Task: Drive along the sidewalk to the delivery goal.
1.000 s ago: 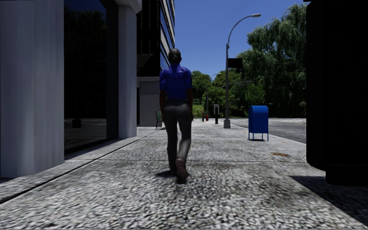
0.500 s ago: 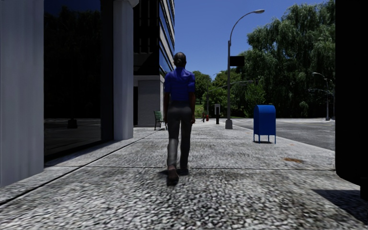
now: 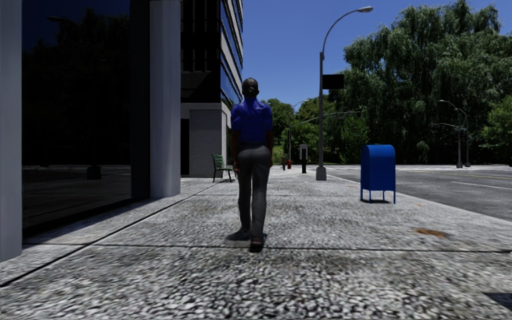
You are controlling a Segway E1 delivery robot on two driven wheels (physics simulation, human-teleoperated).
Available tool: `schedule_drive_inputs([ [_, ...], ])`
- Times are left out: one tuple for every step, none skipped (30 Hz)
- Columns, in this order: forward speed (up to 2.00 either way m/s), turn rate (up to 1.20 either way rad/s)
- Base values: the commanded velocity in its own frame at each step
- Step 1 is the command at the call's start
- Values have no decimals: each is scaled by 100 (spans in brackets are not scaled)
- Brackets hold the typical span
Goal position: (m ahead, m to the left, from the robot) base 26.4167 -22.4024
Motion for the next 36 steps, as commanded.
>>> schedule_drive_inputs([
  [85,0],
  [85,0],
  [85,0],
  [85,0],
  [85,0],
  [85,0],
  [85,0],
  [85,0],
  [85,0],
  [85,0],
  [85,0],
  [85,0],
  [85,0],
  [85,0],
  [85,0],
  [85,0],
  [85,0],
  [85,0],
  [85,0],
  [85,0],
  [85,0],
  [85,0],
  [85,0],
  [85,0],
  [85,0],
  [85,0],
  [85,0],
  [85,0],
  [85,0],
  [85,0],
  [86,0],
  [86,0],
  [87,0],
  [87,0],
  [87,0],
  [87,0],
])
